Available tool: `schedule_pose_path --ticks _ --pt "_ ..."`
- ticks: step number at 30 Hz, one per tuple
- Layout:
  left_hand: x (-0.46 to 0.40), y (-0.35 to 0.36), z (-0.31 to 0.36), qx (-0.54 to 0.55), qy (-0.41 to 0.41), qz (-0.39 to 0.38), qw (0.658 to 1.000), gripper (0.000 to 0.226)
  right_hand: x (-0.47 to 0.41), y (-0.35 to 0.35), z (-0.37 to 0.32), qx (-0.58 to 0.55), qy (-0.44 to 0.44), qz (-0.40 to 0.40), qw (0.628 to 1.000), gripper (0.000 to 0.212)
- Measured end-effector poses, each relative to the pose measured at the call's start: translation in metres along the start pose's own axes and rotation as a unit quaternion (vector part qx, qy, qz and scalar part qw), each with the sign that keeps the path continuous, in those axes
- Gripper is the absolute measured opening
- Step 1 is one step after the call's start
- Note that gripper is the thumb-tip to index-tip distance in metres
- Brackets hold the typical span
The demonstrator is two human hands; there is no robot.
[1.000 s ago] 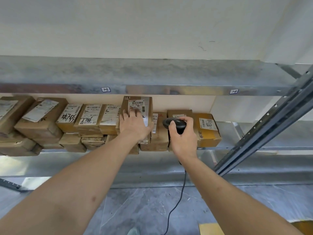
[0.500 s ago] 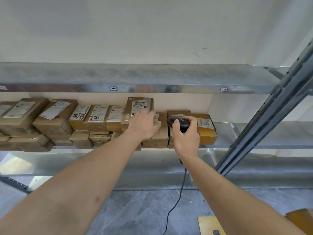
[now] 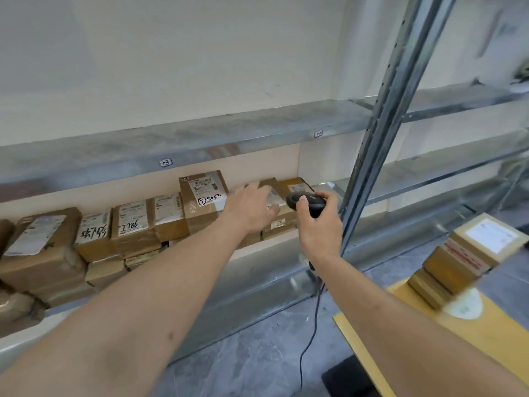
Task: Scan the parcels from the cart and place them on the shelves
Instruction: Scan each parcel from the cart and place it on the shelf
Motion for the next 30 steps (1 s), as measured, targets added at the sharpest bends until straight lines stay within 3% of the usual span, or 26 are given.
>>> schedule_pose_path --ticks 7,13,17,30 --pt "0.010 -0.013 0.062 0.005 0.098 -0.017 0.995 0.061 0.048 -0.071 0.003 -0.001 0.009 0.100 0.995 0.027" --pt "0.011 -0.017 0.147 0.002 0.186 -0.014 0.982 0.054 0.069 -0.145 0.019 -0.007 0.029 0.171 0.985 0.024" --pt "0.008 -0.009 0.208 0.004 0.237 -0.015 0.971 0.062 0.076 -0.197 0.037 -0.008 0.040 0.222 0.974 0.025" --pt "-0.017 0.033 0.397 0.039 0.292 -0.035 0.955 0.073 0.046 -0.359 0.109 -0.010 0.076 0.277 0.958 0.028"
Point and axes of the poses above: each hand's wrist, its own x-axis away from the middle knuckle, its own y-axis out of the palm, z = x × y, the point moved 9 cm from there along -x, towards the middle knuckle, and after that the axes turned 10 degrees about y, right-handed, at the moved point
